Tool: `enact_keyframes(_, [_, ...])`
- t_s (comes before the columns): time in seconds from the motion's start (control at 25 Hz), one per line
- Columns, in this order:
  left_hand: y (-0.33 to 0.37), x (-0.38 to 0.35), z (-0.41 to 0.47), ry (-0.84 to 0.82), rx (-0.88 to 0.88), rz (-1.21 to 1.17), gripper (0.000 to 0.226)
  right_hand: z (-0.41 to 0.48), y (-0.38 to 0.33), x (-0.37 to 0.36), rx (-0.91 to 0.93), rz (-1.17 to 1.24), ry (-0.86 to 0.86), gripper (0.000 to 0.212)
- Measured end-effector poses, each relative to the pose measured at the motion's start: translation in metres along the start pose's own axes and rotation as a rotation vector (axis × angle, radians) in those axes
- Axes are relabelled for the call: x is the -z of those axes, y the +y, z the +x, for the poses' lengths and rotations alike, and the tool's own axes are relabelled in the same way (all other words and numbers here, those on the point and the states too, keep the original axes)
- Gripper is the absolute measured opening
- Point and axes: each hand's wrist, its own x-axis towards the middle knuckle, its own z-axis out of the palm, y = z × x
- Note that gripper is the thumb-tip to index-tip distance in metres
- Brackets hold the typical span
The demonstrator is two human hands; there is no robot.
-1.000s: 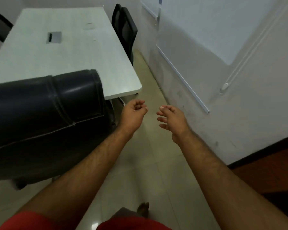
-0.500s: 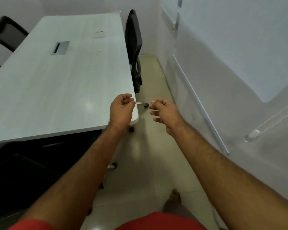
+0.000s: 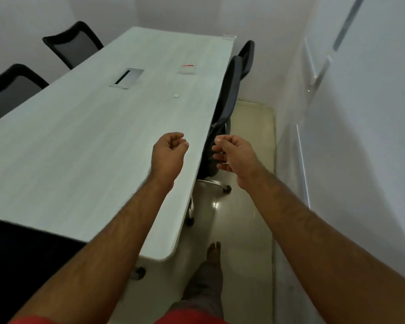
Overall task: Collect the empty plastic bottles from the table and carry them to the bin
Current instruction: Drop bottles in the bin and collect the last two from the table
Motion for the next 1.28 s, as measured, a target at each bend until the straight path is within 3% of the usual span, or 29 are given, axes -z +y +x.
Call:
enact_keyframes(0.24, [0.005,-0.087,0.178,0.131,0.057,0.039,0.03,0.202,-0.049,0.004,-0.053,-0.044,-0.117,0.027])
enact_keyframes(0.48, [0.038,-0.155,0.32,0.207,0.05,0.046,0.028,0.368,-0.112,0.014,-0.006,-0.071,-0.235,0.03])
enact_keyframes(0.72, [0.034,-0.214,0.449,0.389,0.042,0.131,0.029,0.54,-0.15,0.025,0.059,-0.112,-0.436,0.028])
enact_keyframes(0.88, [0.025,-0.247,0.521,0.558,0.14,0.141,0.028,0.642,-0.163,0.03,0.043,-0.217,-0.598,0.027])
enact_keyframes(1.12, [-0.002,-0.267,0.594,0.697,0.256,0.216,0.029,0.756,-0.164,0.006,0.071,-0.306,-0.689,0.023])
enact_keyframes(1.28, [-0.047,-0.264,0.639,0.679,0.421,0.398,0.043,0.818,-0.142,-0.026,0.046,-0.366,-0.767,0.023])
